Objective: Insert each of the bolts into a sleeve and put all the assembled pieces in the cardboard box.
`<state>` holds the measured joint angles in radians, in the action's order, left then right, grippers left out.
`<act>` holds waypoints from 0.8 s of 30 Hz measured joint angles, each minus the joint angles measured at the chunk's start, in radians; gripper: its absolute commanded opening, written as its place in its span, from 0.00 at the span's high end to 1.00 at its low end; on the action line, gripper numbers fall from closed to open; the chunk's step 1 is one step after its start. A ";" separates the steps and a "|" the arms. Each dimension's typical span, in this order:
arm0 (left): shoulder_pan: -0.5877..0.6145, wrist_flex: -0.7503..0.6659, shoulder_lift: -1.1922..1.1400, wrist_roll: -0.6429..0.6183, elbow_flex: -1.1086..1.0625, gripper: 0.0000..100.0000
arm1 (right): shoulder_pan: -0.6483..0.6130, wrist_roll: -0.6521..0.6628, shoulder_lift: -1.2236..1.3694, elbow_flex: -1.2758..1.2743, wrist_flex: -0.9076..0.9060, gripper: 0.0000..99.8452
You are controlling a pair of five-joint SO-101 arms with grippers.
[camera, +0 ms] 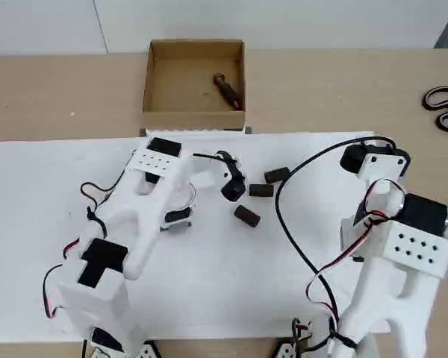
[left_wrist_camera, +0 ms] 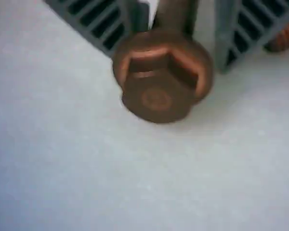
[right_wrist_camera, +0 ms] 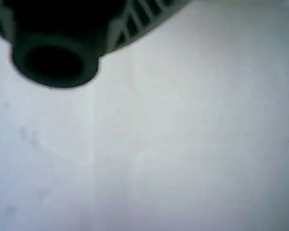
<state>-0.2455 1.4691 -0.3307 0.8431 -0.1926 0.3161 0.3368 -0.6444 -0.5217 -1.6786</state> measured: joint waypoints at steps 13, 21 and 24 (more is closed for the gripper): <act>-0.011 0.023 0.055 -0.061 -0.003 0.99 | 0.000 0.000 0.000 0.000 0.000 1.00; -0.015 0.077 0.328 -0.203 -0.002 0.99 | -0.074 0.000 0.000 0.089 0.000 1.00; -0.014 0.087 0.414 -0.288 -0.002 0.99 | -0.144 0.000 0.000 0.120 0.000 1.00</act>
<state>-0.2593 1.5566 0.0836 0.5547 -0.1941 0.1718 0.3368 -0.6444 -0.4020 -1.6786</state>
